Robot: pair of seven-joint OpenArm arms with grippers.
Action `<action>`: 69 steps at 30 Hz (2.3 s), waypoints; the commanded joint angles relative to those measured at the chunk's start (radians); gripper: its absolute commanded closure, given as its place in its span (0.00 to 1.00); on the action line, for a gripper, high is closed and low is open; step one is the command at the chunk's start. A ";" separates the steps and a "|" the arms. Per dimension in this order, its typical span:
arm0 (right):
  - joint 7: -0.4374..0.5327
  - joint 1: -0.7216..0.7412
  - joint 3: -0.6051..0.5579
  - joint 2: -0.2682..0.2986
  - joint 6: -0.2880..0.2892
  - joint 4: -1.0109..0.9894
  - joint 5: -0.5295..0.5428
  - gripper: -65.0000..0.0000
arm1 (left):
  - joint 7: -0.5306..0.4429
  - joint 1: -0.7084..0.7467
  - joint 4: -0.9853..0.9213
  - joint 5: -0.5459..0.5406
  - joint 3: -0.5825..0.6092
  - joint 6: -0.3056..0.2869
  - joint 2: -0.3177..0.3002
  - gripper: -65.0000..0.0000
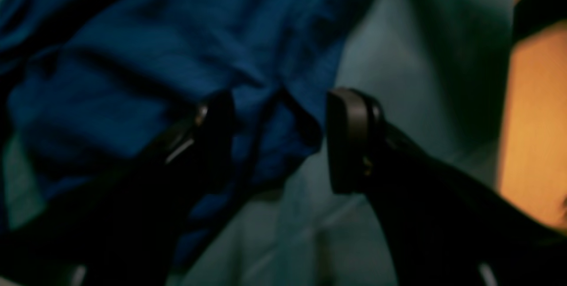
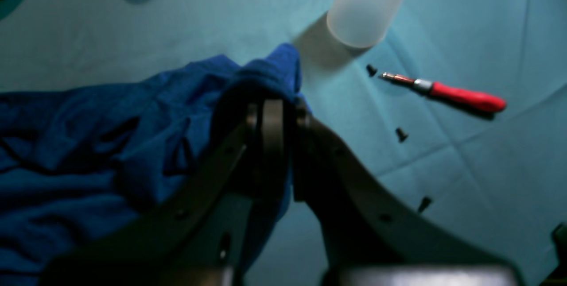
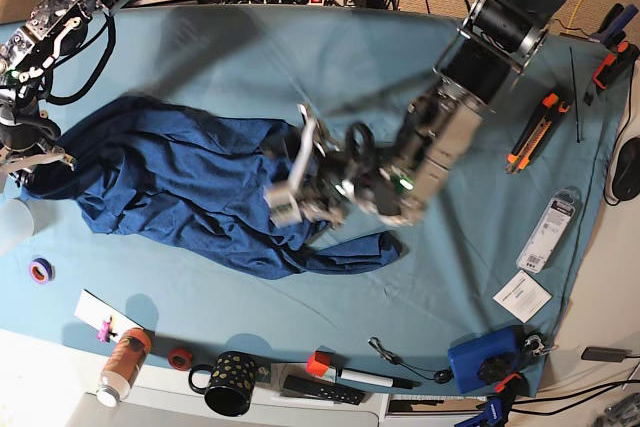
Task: Layout the t-shirt on the table in an organized manner, then fold the t-shirt properly
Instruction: 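Grasp the blue shirt fabric with the left gripper near its middle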
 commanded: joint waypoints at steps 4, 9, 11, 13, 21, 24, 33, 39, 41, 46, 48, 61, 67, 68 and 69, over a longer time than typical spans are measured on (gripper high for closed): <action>0.025 0.011 0.002 0.017 -0.001 -0.004 -0.024 1.00 | -0.130 -0.027 0.018 0.146 0.162 -0.005 0.011 0.53; 0.025 0.011 0.003 0.023 -0.002 -0.004 -0.069 1.00 | -0.146 -0.027 0.018 0.192 0.209 0.026 0.027 0.53; 0.025 0.011 0.003 0.023 -0.008 -0.004 -0.070 1.00 | -0.146 -0.027 0.018 0.239 0.209 0.083 0.031 0.53; 0.025 0.011 0.003 0.023 -0.023 -0.004 -0.070 1.00 | -0.145 -0.026 0.018 0.290 0.209 0.143 0.031 0.53; 0.025 0.011 0.003 0.022 -0.023 -0.004 -0.070 1.00 | -0.082 -0.010 0.011 0.240 0.209 0.204 0.031 0.53; 0.025 0.011 0.003 0.022 -0.023 -0.004 -0.069 1.00 | -0.096 0.031 0.011 0.221 0.209 0.199 0.037 0.53; 0.015 0.011 0.003 0.021 -0.023 -0.004 -0.069 1.00 | -0.117 0.014 0.011 0.265 0.209 0.204 0.121 0.53; -0.001 0.011 0.003 0.021 -0.023 -0.004 -0.069 1.00 | -0.121 -0.011 0.011 0.265 0.209 0.203 0.181 0.53; -0.001 0.011 0.003 0.021 -0.023 -0.004 -0.069 1.00 | -0.130 -0.010 0.011 0.265 0.209 0.197 0.193 0.53; -0.001 0.011 0.002 0.022 -0.023 -0.004 -0.069 1.00 | -0.193 -0.010 0.008 0.350 0.209 0.196 0.196 0.53; -0.001 0.011 0.002 0.021 -0.023 -0.004 -0.069 1.00 | -0.210 -0.011 0.008 0.401 0.209 0.196 0.196 0.53; -0.005 0.011 0.002 0.019 -0.023 -0.004 -0.069 1.00 | -0.290 -0.011 -0.101 0.438 0.209 0.196 0.195 0.60; -0.004 0.011 0.002 0.019 -0.023 -0.004 -0.066 1.00 | -0.319 -0.034 -0.187 0.438 0.209 0.196 0.206 0.60; -0.004 0.011 0.002 0.019 -0.023 -0.004 -0.066 1.00 | -0.320 -0.039 -0.189 0.441 0.209 0.200 0.206 0.60; -0.004 0.011 0.002 0.019 -0.023 -0.004 -0.066 1.00 | -0.320 -0.044 -0.189 0.442 0.209 0.206 0.207 0.60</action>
